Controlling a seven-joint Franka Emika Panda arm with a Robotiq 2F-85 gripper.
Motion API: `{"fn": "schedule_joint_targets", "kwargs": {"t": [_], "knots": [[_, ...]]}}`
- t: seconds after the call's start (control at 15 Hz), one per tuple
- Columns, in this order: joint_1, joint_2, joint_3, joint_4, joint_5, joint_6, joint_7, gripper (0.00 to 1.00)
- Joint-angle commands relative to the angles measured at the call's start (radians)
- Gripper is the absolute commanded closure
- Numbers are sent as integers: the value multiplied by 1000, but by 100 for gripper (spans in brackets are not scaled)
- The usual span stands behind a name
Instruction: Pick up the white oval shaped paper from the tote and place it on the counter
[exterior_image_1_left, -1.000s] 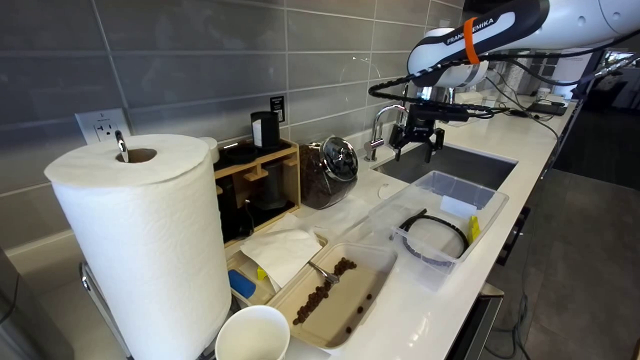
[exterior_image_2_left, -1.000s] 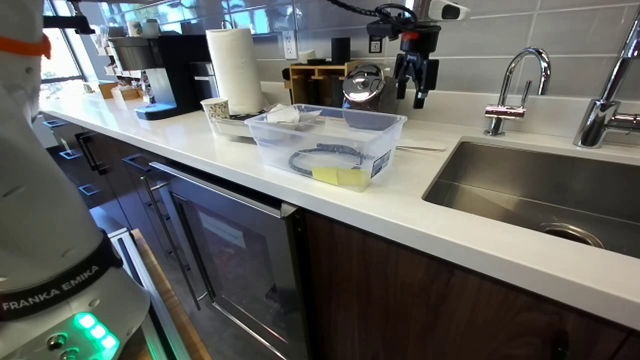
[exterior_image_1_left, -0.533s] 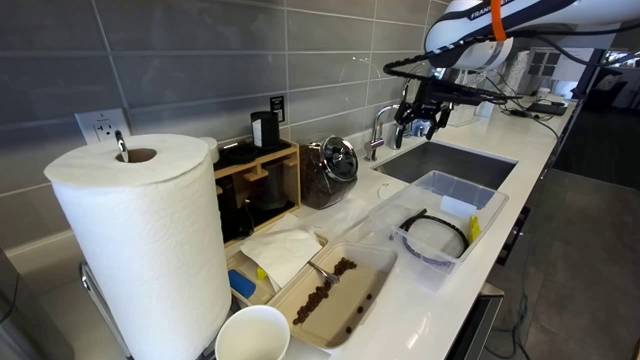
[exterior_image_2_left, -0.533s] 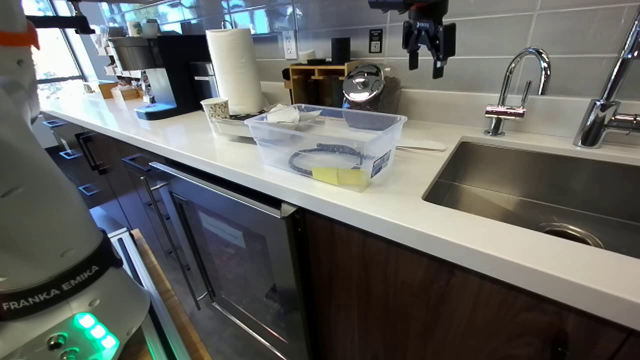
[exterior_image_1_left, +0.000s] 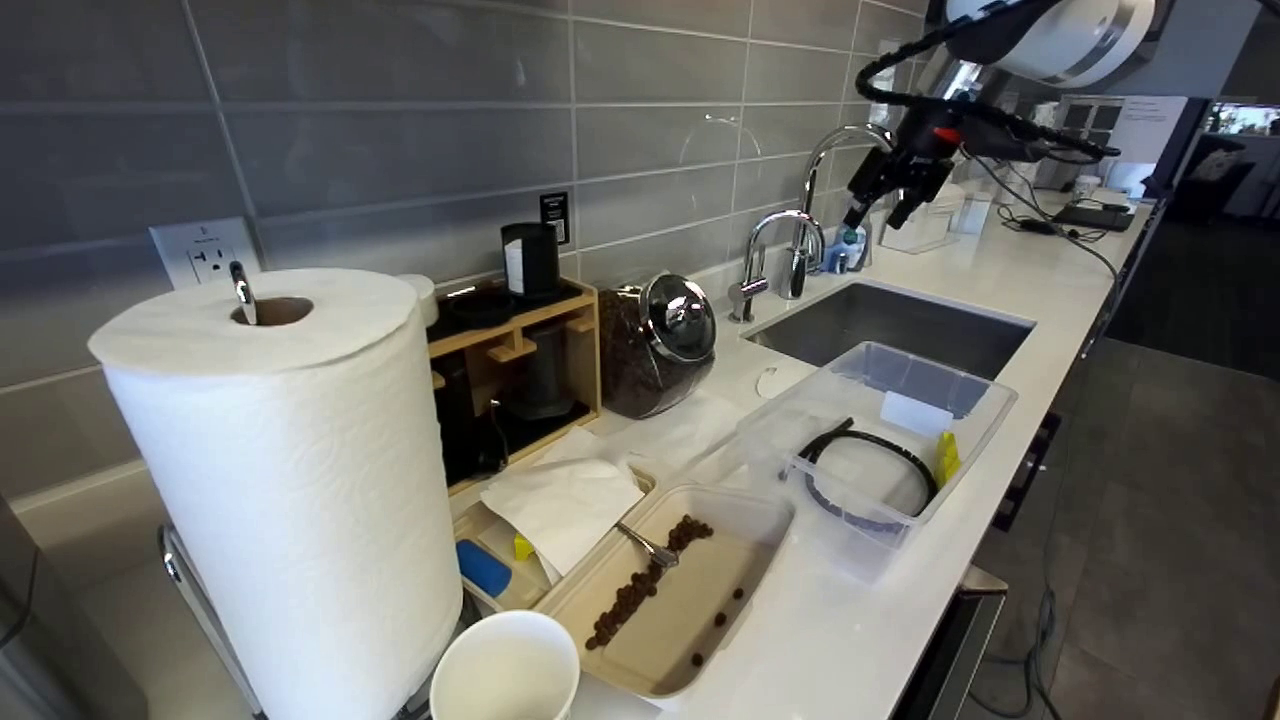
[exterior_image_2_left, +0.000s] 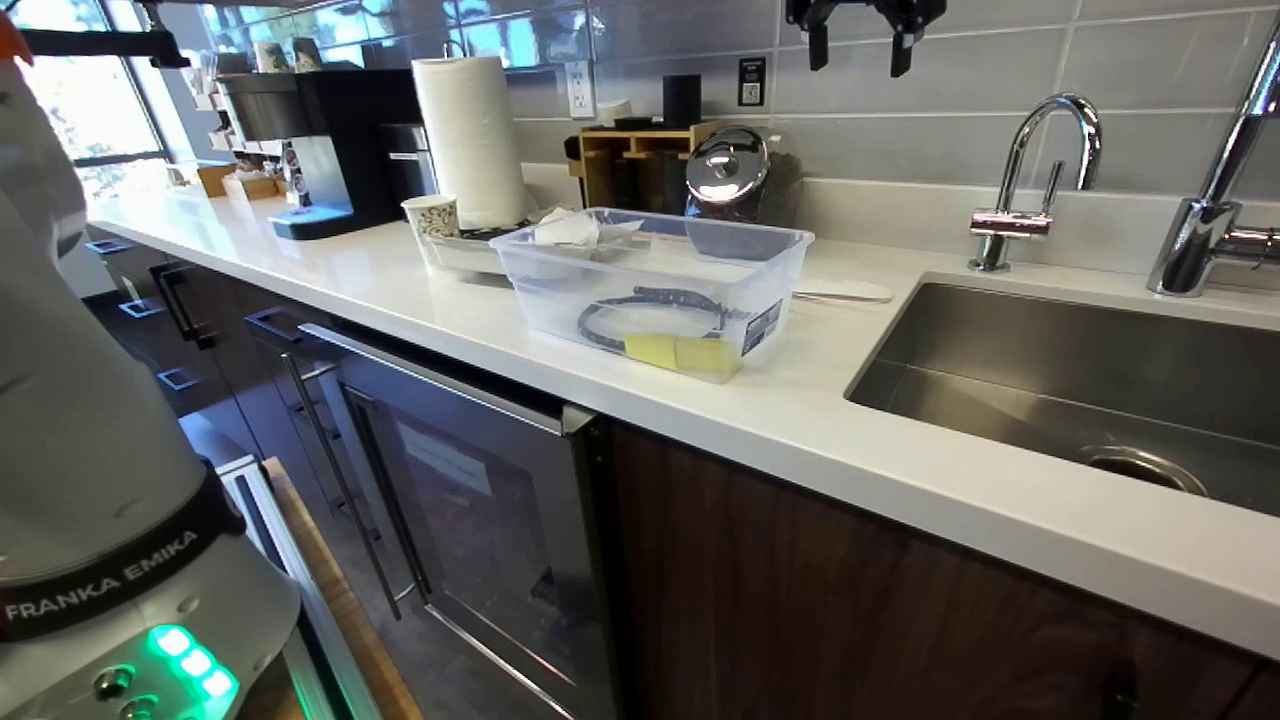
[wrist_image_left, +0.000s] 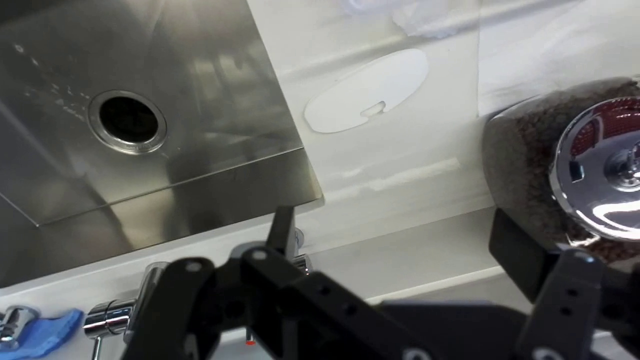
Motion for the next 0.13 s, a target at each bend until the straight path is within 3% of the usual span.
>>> {"fn": "schedule_joint_targets", "kwargs": {"t": [0.0,0.07], "knots": [[6,-10,-7,-7,2,-3,-11,0],[7,-14,-7,-13,3,-3,-16,0]]}}
